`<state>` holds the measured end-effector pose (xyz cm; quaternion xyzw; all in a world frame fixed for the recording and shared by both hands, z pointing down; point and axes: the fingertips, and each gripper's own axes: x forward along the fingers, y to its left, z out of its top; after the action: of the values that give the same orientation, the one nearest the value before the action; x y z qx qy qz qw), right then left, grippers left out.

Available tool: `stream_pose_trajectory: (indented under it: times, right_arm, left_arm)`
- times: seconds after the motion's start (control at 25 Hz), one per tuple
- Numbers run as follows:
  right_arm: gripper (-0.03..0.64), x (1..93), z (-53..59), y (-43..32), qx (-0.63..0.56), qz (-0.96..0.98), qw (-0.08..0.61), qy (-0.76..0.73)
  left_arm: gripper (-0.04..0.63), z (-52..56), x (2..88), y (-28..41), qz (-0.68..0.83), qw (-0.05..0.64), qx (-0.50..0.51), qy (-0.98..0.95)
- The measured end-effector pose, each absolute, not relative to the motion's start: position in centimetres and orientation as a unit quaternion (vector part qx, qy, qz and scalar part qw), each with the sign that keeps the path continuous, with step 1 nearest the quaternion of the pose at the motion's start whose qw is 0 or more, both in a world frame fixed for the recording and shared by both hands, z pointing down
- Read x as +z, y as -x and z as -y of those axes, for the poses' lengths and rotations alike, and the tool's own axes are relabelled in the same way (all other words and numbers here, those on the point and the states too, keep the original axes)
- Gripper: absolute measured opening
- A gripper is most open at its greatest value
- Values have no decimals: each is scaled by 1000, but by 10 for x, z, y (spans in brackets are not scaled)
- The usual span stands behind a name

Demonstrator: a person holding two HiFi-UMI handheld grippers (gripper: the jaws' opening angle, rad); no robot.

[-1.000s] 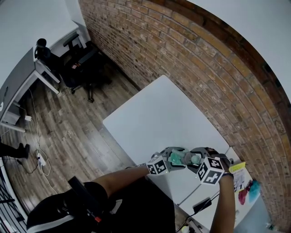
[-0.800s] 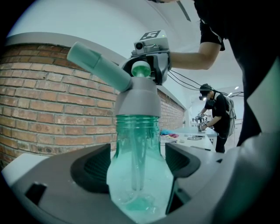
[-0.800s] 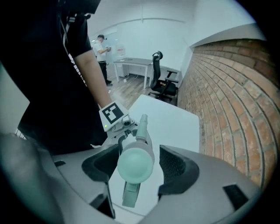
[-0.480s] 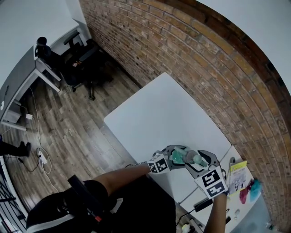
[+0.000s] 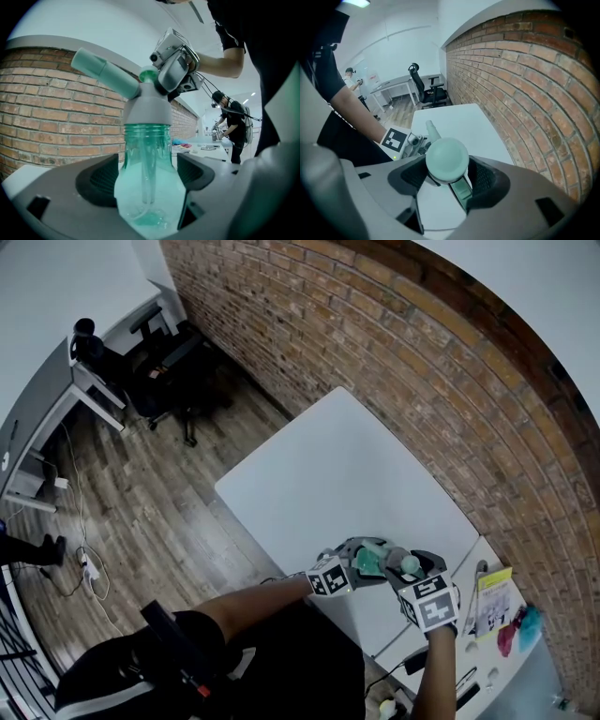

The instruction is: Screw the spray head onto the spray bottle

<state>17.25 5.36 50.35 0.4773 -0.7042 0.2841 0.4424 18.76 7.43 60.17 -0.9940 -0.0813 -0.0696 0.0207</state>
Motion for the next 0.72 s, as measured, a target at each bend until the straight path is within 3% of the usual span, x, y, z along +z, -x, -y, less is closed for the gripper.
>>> stream_pose_trajectory:
  times: [0.72]
  right_arm:
    - [264, 511, -65, -164, 59, 757, 637, -136]
  left_arm:
    - [387, -76, 603, -188, 85, 23, -67, 994]
